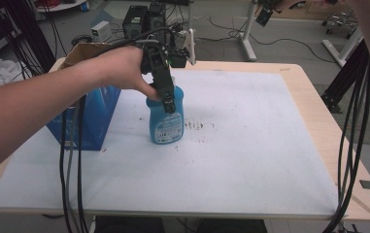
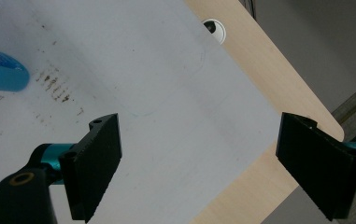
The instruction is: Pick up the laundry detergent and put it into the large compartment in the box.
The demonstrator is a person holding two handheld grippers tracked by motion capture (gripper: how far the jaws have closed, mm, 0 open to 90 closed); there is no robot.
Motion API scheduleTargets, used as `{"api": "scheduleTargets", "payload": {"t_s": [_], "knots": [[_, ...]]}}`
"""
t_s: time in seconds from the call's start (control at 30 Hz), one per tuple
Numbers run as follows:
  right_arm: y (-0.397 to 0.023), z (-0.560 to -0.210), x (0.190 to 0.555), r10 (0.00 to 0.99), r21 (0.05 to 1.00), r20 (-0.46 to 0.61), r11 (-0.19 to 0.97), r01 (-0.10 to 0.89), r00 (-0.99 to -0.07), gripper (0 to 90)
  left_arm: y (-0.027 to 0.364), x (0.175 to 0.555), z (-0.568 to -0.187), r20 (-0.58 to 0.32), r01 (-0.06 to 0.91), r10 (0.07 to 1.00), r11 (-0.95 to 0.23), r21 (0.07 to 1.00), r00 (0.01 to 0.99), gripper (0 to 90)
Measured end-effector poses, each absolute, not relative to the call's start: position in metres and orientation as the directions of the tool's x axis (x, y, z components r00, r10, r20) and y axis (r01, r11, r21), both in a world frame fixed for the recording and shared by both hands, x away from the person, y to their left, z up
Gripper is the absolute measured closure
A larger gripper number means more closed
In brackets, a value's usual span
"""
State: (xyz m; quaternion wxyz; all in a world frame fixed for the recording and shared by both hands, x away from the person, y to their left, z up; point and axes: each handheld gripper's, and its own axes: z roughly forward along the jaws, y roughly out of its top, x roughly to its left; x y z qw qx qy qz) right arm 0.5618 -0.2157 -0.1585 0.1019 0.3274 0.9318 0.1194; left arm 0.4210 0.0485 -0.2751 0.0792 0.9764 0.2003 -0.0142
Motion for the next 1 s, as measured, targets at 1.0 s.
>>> {"api": "scheduleTargets", "payload": {"t_s": [1.0], "knots": [[-0.2173,-0.1603,0.5611,0.635,0.287,-0.108,0.757,0.588,-0.765,13.7,0.051,0.4222,-0.2726,-0.071,0.402,0.396,-0.902,0.159,0.916,27.4]]}}
